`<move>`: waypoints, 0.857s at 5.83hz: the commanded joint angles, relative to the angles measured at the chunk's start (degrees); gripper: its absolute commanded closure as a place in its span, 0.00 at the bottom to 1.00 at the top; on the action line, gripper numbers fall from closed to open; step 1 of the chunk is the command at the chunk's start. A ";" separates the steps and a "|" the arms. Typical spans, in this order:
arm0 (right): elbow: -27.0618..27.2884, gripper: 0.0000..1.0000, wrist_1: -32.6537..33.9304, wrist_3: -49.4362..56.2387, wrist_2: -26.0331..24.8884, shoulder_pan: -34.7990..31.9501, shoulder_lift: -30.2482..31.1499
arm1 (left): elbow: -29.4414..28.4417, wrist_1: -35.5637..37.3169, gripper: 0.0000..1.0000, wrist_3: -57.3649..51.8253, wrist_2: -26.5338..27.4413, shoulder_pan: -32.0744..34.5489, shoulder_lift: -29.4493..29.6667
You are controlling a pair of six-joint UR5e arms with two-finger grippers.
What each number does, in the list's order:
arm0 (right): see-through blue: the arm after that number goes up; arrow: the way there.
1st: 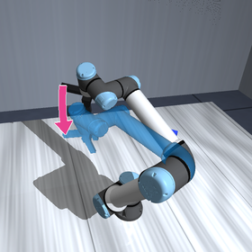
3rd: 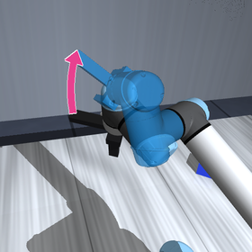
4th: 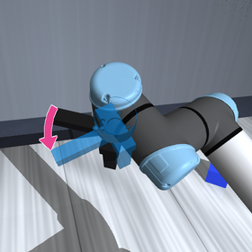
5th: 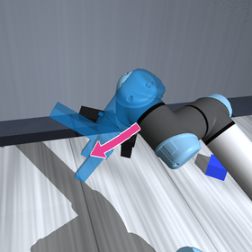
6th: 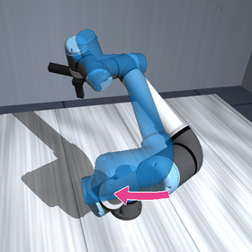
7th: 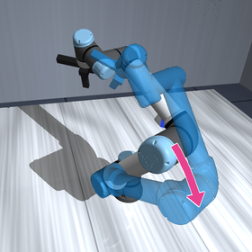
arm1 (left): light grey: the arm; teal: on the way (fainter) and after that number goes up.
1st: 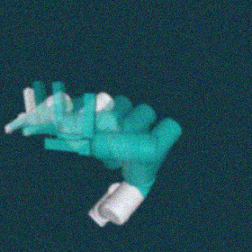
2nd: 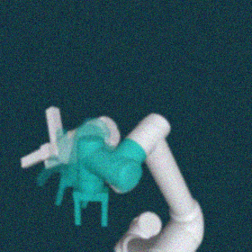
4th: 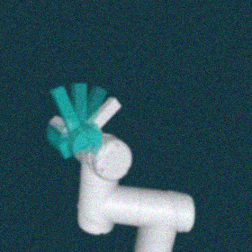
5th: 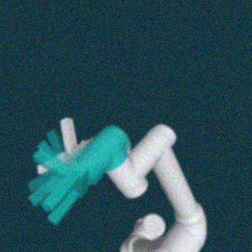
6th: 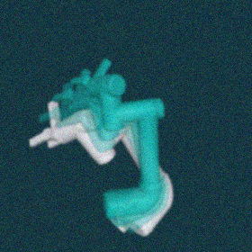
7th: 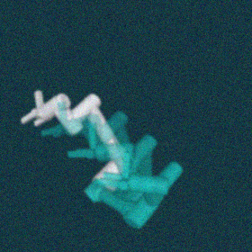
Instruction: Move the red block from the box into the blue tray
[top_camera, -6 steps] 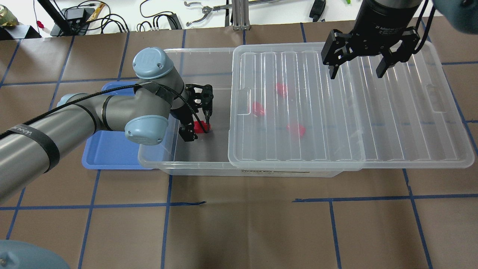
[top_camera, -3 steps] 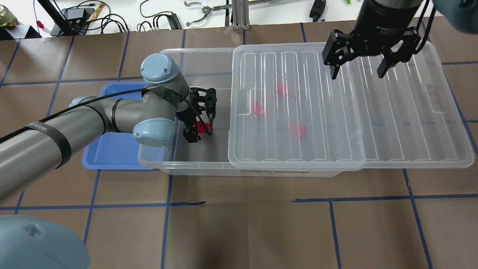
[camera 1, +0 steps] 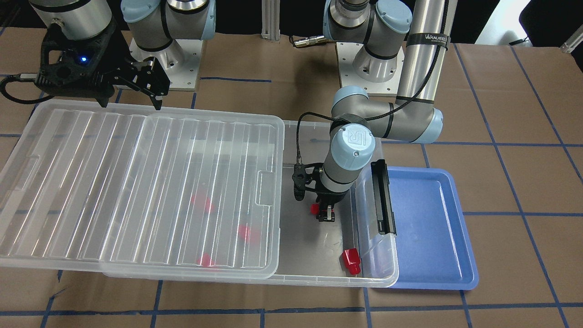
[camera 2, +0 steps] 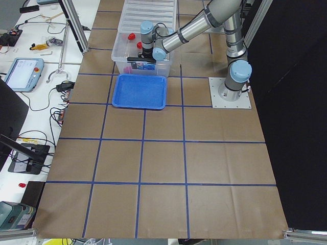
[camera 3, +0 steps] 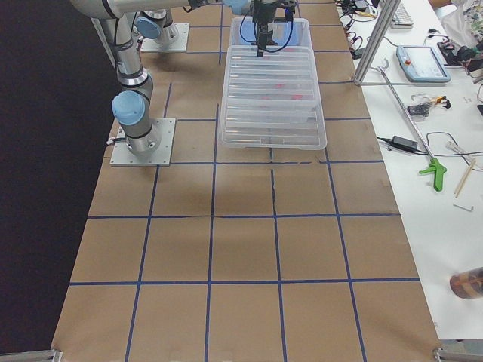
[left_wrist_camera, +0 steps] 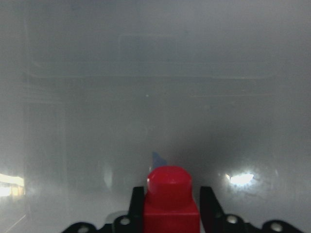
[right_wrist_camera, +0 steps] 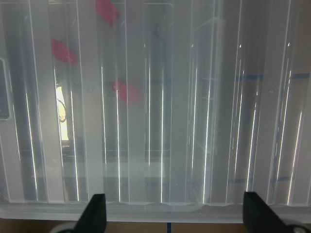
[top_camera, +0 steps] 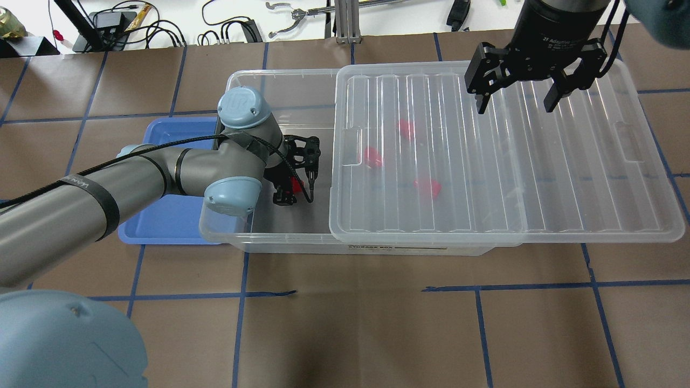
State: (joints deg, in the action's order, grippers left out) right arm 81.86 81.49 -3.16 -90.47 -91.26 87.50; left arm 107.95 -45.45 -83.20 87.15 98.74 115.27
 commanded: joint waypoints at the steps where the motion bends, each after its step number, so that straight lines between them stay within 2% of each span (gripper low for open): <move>1: -0.04 0.00 0.16 0.00 -0.15 -0.06 -0.05 | 0.24 -0.95 0.76 -0.30 1.97 0.32 -3.37; 3: -0.47 0.00 1.03 3.14 -0.68 2.64 -0.31 | -1.42 -8.49 0.77 -1.44 1.97 -1.09 -9.60; 4: -0.22 0.00 0.69 5.69 -0.76 7.62 -0.31 | -1.42 -9.30 0.78 -1.27 3.37 -1.35 -13.98; 5: -0.13 0.00 0.34 7.02 -0.68 10.46 -0.49 | -1.42 -13.74 0.78 -0.65 3.47 -2.31 -18.29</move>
State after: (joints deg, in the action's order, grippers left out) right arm 81.63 82.11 2.22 -91.18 -83.98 87.14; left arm 106.57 -55.79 -84.29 90.23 97.16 101.07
